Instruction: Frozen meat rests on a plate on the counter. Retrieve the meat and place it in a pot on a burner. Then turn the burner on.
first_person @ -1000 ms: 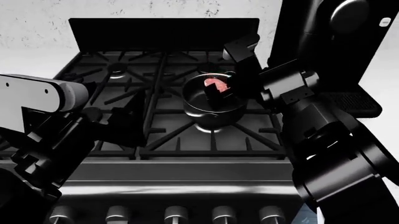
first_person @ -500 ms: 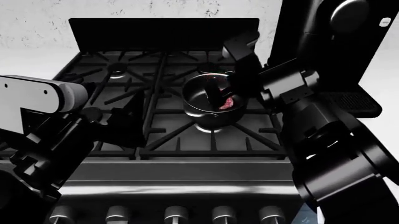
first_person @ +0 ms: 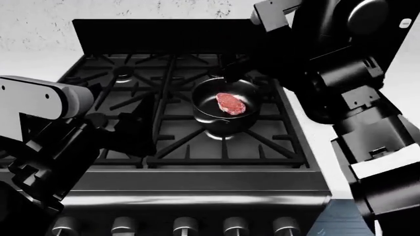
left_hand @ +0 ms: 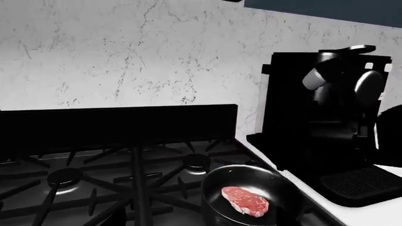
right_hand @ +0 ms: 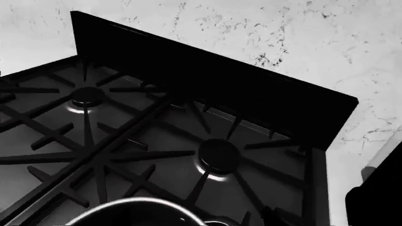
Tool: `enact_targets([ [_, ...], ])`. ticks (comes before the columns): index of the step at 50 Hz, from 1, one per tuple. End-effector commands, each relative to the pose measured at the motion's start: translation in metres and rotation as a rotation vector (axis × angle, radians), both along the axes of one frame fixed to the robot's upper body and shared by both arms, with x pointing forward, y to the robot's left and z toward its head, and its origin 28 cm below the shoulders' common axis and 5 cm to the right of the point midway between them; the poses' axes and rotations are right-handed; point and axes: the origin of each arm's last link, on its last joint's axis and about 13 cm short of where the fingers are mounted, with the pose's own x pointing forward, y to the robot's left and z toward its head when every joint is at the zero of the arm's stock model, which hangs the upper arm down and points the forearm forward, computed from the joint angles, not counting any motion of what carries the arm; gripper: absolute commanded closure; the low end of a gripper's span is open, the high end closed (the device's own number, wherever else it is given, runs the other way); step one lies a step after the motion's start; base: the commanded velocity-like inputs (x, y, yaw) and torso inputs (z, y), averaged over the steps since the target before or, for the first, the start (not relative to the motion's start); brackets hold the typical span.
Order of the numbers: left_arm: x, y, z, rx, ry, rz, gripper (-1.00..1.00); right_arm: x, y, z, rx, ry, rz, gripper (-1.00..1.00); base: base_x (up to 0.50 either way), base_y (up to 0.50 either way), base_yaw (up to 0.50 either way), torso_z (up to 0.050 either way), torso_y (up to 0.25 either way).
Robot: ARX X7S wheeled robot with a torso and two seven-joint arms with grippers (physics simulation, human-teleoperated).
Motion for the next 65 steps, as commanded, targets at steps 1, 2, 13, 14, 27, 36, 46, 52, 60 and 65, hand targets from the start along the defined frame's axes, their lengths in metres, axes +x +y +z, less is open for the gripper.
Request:
enact_targets([
  [1, -0.002, -0.002, 0.003, 0.012, -0.015, -0.014, -1.0, -0.043, -0.015, 0.029, 0.083, -0.153, -0.07, -1.0, 0.0, 0.0, 0.0, 0.0, 0.0],
  [2, -0.002, -0.003, 0.003, 0.014, -0.017, -0.017, -1.0, -0.048, -0.016, 0.03, 0.092, -0.163, -0.076, -1.0, 0.0, 0.0, 0.0, 0.0, 0.0],
  [13, -0.008, -0.005, 0.005, 0.021, -0.028, -0.026, -1.0, -0.076, -0.022, 0.034, 0.101, -0.219, -0.136, -1.0, -0.37, 0.05, 0.0, 0.0, 0.0],
  [14, -0.008, -0.005, 0.006, 0.023, -0.029, -0.026, -1.0, -0.078, -0.022, 0.033, 0.1, -0.22, -0.135, -1.0, -0.5, 0.11, 0.0, 0.0, 0.0],
  [27, -0.007, -0.008, 0.006, 0.037, -0.026, -0.029, -1.0, -0.077, -0.026, 0.029, 0.108, -0.218, -0.15, -1.0, -0.5, 0.11, 0.0, 0.0, 0.0],
  [36, -0.007, -0.01, 0.005, 0.033, -0.054, -0.03, -1.0, -0.082, -0.03, 0.032, 0.128, -0.311, -0.185, -1.0, -0.22, 0.04, 0.0, 0.0, 0.0],
  [46, -0.008, -0.002, -0.004, 0.019, -0.221, 0.039, -1.0, -0.154, -0.038, 0.016, 0.235, -0.438, -0.278, -1.0, 0.0, 0.0, 0.0, 0.0, 0.0],
  [52, -0.008, 0.001, -0.014, 0.045, -0.284, 0.107, -1.0, -0.188, -0.037, -0.007, 0.252, -0.455, -0.326, -1.0, 0.0, 0.0, 0.0, 0.0, 0.0],
  [60, 0.006, 0.002, -0.033, 0.064, -0.363, 0.197, -1.0, -0.208, -0.03, -0.037, 0.247, -0.459, -0.359, -1.0, 0.0, 0.0, 0.0, 0.0, 0.0],
  [65, 0.013, 0.001, -0.046, 0.07, -0.394, 0.268, -1.0, -0.214, -0.026, -0.057, 0.233, -0.471, -0.38, -1.0, 0.0, 0.0, 0.0, 0.0, 0.0],
])
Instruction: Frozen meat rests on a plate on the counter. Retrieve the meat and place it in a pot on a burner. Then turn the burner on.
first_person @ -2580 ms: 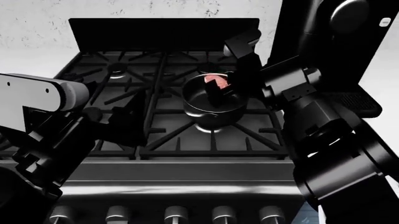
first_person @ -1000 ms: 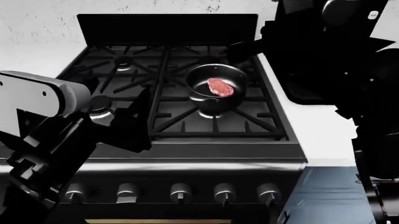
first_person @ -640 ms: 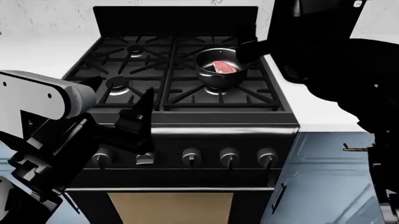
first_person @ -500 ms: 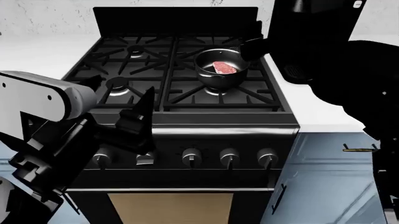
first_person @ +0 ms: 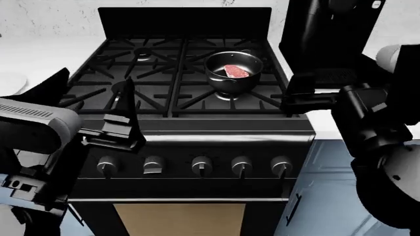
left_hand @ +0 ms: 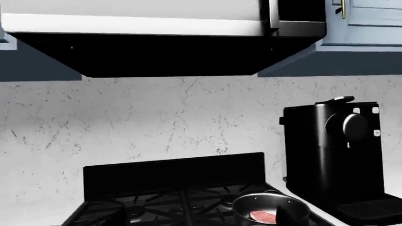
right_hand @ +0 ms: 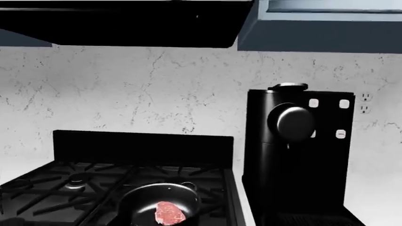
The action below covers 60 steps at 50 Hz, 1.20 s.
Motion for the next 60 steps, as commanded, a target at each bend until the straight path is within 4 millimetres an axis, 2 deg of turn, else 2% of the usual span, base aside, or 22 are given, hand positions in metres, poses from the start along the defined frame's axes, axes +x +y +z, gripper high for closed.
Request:
enact_targets([
  [1, 0.01, 0.0, -0.026, 0.03, -0.09, 0.127, -1.0, -0.033, 0.007, -0.038, -0.007, -0.027, -0.062, -1.0, 0.0, 0.0, 0.0, -0.017, 0.0],
  [9, 0.006, -0.005, -0.045, 0.037, -0.06, 0.175, -1.0, -0.04, 0.01, -0.054, -0.019, -0.014, -0.045, -1.0, 0.0, 0.0, 0.0, -0.046, 0.004],
  [19, -0.015, -0.014, -0.086, 0.025, -0.032, 0.155, -1.0, -0.044, 0.006, -0.076, -0.015, -0.013, -0.052, -1.0, 0.0, 0.0, 0.0, -0.05, 0.007],
  [27, -0.024, -0.015, -0.117, 0.0, -0.04, 0.121, -1.0, -0.047, 0.007, -0.092, -0.028, -0.012, -0.065, -1.0, 0.0, 0.0, 0.0, -0.05, 0.002],
  [40, -0.034, -0.02, -0.129, -0.021, -0.035, 0.064, -1.0, -0.049, 0.013, -0.122, -0.024, 0.027, -0.062, -1.0, 0.0, 0.0, 0.0, -0.05, 0.001],
  [60, -0.034, -0.019, -0.131, -0.018, -0.027, 0.065, -1.0, -0.039, 0.011, -0.134, -0.046, 0.061, -0.071, -1.0, 0.0, 0.0, 0.0, -0.05, 0.001],
])
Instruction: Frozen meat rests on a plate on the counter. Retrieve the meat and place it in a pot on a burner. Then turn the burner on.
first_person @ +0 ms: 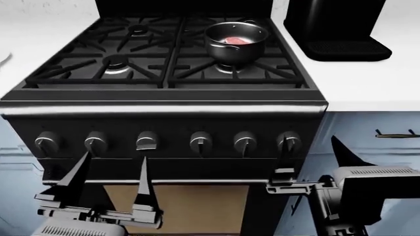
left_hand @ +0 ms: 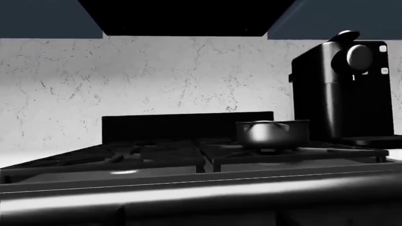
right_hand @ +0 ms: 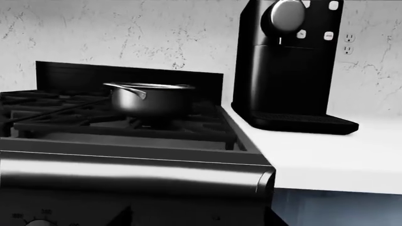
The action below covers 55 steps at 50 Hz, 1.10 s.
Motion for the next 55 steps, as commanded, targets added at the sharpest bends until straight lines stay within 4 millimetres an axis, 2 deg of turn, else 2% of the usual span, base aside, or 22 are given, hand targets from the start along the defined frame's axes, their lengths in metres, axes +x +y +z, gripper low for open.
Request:
enact_targets([
  [1, -0.002, -0.001, -0.003, 0.002, 0.005, -0.01, -1.0, 0.004, -0.001, -0.01, -0.005, 0.024, -0.002, -1.0, 0.0, 0.0, 0.0, -0.05, 0.002],
  [37, -0.003, -0.001, -0.006, 0.001, 0.004, -0.012, -1.0, 0.007, -0.002, -0.01, 0.014, 0.028, -0.015, -1.0, 0.0, 0.0, 0.0, -0.05, 0.0],
  [45, -0.012, -0.003, -0.017, 0.007, 0.001, -0.053, -1.0, 0.01, -0.001, -0.007, 0.018, 0.03, -0.011, -1.0, 0.0, 0.0, 0.0, -0.003, 0.0],
  [55, -0.011, -0.002, -0.021, -0.005, 0.023, -0.048, -1.0, 0.029, 0.0, -0.004, 0.023, 0.06, -0.049, -1.0, 0.0, 0.0, 0.0, 0.0, 0.0],
])
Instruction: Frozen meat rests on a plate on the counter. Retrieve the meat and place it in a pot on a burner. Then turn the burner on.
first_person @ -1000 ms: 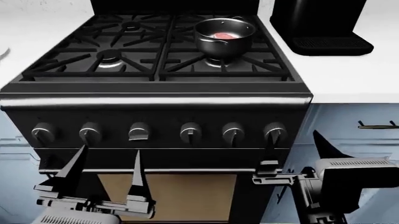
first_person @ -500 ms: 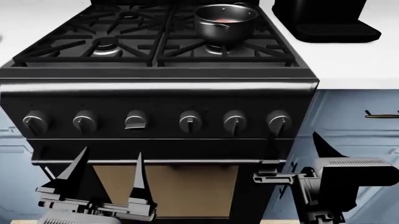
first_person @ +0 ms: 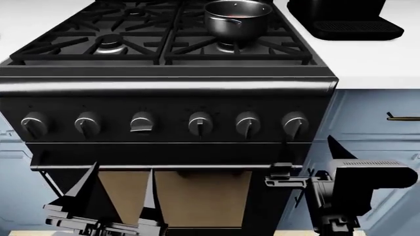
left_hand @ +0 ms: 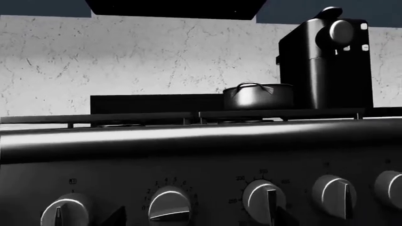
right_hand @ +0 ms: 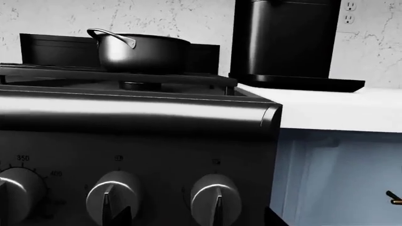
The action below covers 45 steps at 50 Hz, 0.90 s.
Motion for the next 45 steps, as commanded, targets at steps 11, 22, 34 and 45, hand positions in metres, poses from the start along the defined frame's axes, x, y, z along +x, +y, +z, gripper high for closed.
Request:
enact_targets([
  [11, -0.001, 0.001, -0.006, -0.016, 0.03, -0.002, -1.0, 0.035, -0.001, -0.004, 0.018, 0.066, -0.051, -1.0, 0.0, 0.0, 0.0, 0.0, 0.0],
  [22, 0.0, 0.001, -0.008, -0.013, 0.024, 0.004, -1.0, 0.052, -0.001, -0.009, 0.008, 0.095, -0.054, -1.0, 0.0, 0.0, 0.0, 0.0, 0.0],
  [34, -0.001, 0.001, -0.01, -0.017, 0.039, 0.005, -1.0, 0.064, -0.002, -0.011, 0.005, 0.106, -0.066, -1.0, 0.0, 0.0, 0.0, 0.0, 0.0],
  [45, 0.0, 0.001, -0.01, -0.019, 0.043, 0.007, -1.0, 0.072, -0.004, -0.015, -0.004, 0.119, -0.078, -1.0, 0.0, 0.0, 0.0, 0.0, 0.0],
])
